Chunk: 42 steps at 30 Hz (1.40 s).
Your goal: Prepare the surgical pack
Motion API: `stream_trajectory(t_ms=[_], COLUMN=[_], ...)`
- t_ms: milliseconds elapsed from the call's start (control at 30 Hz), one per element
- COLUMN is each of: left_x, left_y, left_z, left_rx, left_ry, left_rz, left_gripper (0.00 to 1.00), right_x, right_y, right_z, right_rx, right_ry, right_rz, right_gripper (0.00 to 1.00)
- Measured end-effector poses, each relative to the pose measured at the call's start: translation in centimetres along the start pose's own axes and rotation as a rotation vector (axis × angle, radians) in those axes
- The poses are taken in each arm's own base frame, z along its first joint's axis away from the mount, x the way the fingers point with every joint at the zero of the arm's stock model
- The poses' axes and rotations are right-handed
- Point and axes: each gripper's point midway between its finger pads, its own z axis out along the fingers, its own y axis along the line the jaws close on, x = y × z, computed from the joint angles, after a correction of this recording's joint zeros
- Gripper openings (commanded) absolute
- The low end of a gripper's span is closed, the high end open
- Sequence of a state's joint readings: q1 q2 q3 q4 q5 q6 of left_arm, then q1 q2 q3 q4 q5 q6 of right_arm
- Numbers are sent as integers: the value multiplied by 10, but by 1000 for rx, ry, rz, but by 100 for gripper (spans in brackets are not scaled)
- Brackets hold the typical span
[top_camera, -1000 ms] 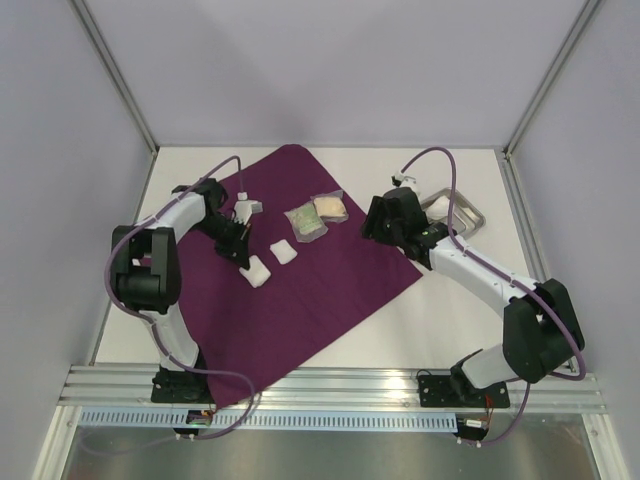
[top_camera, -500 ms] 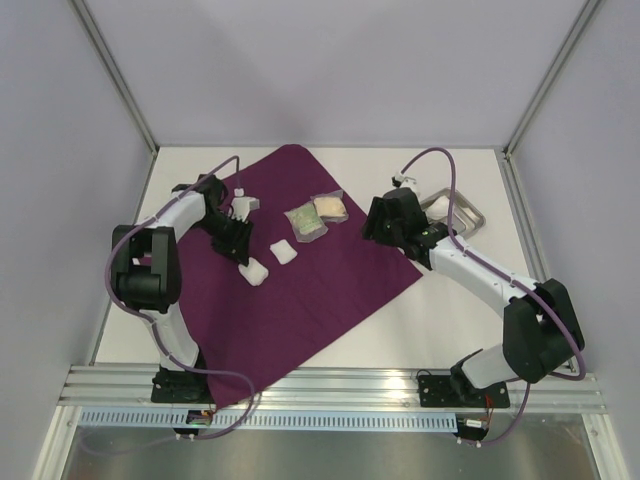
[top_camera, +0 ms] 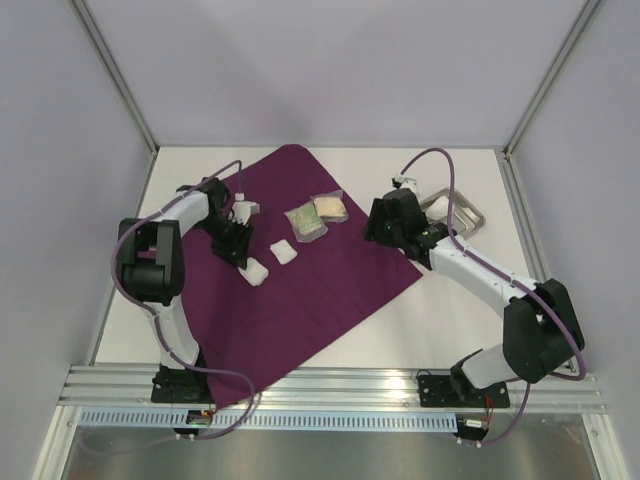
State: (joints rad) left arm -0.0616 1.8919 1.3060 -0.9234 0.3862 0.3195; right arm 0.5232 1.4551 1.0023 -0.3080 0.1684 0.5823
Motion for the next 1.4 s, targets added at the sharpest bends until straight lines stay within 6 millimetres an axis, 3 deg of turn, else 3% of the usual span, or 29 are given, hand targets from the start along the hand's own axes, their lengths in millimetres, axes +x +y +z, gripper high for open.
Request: stream_trajectory(t_ms=[567, 833, 900, 1133, 1400], left_x=[2, 2, 2, -3, -15], left_y=[-4, -12, -12, -25, -57], left_z=[17, 19, 17, 1, -33], left_rx=[26, 47, 45, 65, 130], left_ry=[47, 53, 48, 6, -60], left_rz=[-28, -8, -3, 34, 99], left_gripper=[39, 5, 0, 0, 0], right_x=[1, 1, 1, 1, 2], right_y=[-3, -3, -3, -3, -5], right_z=[0, 0, 0, 0, -1], right_rx=[11, 11, 11, 11, 17], right_ry=[3, 3, 3, 3, 2], right_rz=[-6, -6, -6, -6, -6], right_gripper=[57, 57, 57, 57, 57])
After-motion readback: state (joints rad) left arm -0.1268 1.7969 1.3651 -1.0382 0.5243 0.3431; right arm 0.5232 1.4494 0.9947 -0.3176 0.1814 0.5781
